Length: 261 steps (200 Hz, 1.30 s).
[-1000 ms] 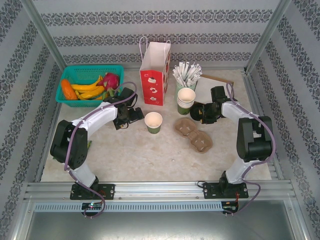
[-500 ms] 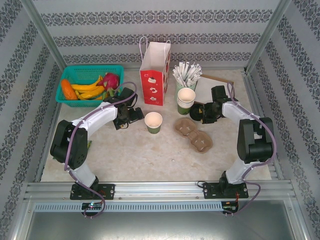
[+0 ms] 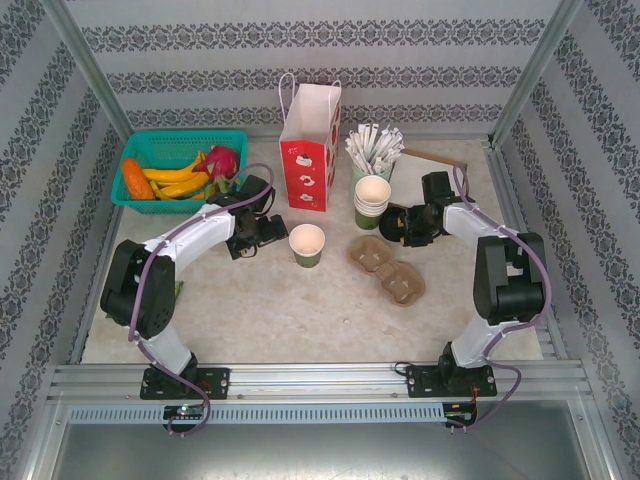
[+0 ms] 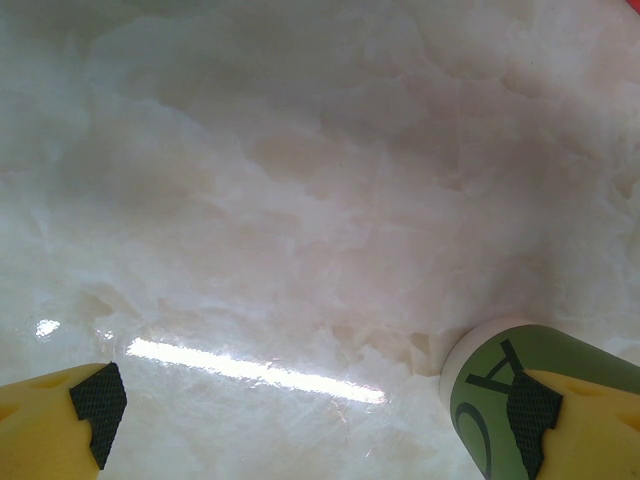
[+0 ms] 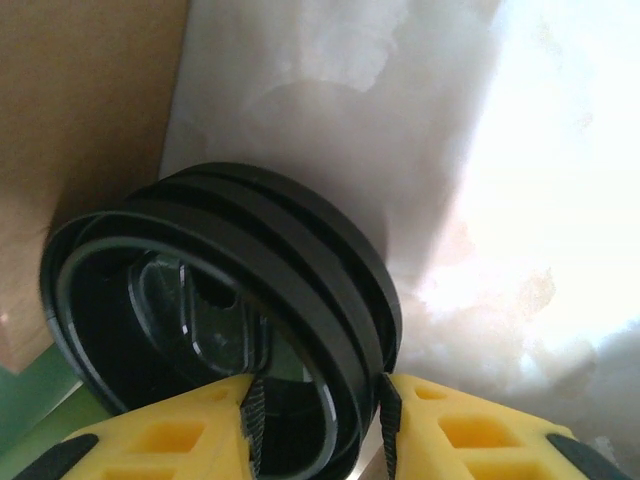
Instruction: Pack the takeout coffee
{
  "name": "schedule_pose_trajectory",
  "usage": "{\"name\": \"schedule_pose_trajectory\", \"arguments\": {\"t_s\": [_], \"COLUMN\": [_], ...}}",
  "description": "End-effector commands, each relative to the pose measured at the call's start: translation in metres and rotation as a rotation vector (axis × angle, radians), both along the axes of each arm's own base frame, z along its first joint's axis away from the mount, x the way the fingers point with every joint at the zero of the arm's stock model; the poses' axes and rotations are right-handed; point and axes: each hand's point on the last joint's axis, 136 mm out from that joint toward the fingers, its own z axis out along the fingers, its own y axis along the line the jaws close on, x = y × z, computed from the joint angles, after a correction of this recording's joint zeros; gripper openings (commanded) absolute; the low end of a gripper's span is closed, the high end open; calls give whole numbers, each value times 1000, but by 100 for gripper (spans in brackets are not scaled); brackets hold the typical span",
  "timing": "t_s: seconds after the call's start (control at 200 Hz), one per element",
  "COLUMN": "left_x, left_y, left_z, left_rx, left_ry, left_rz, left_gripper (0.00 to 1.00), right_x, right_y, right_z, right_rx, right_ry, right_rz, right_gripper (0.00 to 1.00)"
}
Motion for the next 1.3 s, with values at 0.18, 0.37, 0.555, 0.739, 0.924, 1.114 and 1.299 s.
{"name": "schedule_pose_trajectory", "arguments": {"t_s": [0.18,0.37,0.555,0.739,0.924,1.114,1.299], "left_x": [-4,-5,-5,-5,2,4,6], "left_y": [-1,-1,-1,-1,-8,-5,-12], "left_z": [-1,-2,-2,0,18,31,28], "left_rx": [11,10,8,5,-40,-34,-82], "left_ry": [3,1,1,-6,-117,-182,-200], "left_rz": [-10,-6,-7,-10,-63,-77,-75], "left_gripper": [100,100,100,100,100,100,100], "right_x": [3,-2,-4,-7,-2,-1,3], "right_y": [2,-2,-3,-6,-16,-26,-9], "right_z": [2,11,16,18,26,37,35], "right_rx": [5,-11,-18,-36,-164,-379,-404], "right_ry": [-11,-32,-44,-52,-133,-191,-273], "right_rz": [5,0,5,14,154,445,795], "right_gripper": [29,22,20,14,3,0,11]}}
